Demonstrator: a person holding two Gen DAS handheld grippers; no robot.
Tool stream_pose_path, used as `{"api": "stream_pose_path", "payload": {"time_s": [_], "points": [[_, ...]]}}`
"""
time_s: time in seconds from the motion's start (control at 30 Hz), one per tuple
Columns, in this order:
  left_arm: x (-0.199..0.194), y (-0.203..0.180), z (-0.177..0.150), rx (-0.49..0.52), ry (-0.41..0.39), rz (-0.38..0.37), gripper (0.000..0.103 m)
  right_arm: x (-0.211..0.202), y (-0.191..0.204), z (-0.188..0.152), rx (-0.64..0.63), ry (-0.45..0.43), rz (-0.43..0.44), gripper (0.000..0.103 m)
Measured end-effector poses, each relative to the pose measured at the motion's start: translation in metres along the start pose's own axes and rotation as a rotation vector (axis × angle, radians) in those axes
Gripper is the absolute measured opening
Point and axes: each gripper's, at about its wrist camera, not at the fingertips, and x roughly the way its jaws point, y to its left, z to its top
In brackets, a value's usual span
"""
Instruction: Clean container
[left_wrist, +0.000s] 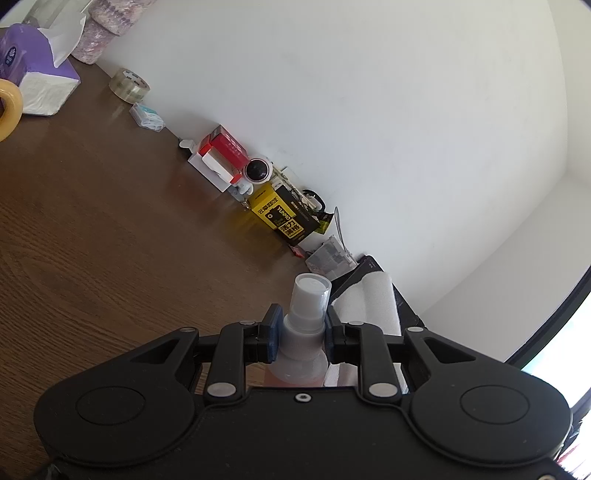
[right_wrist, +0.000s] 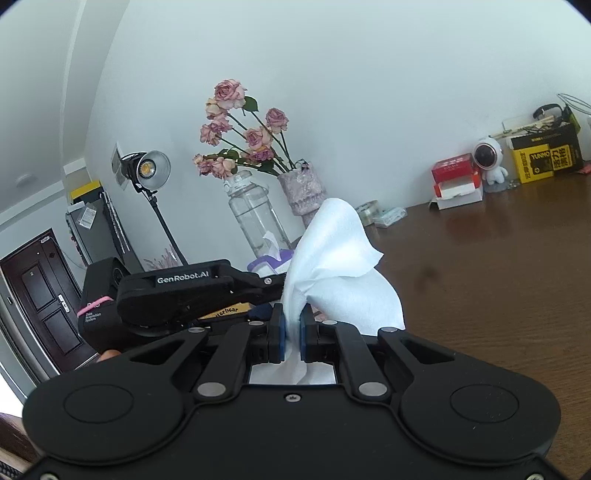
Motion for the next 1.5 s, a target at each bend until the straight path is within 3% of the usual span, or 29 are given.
{"api": "stream_pose_path", "payload": {"time_s": [0.2,0.53,1.5], "points": [[0.000,0.001,0.001,-0.005,0.000,-0.002,0.023,0.004,0.005,0.004,-0.020,-0.008,0.018,0.007],[-0.001,0.004,0.002,-0.018,-0.009,-0.006,0.023,-0.008,-0.009,-0.015,0.033,0.029,-0.049,0.008],[0.001,-0.003,-0.007,0.001,0.006,-0.017,0.023,0.014,0.037,-0.014,-0.112,0.061,0.098,0.009]]}}
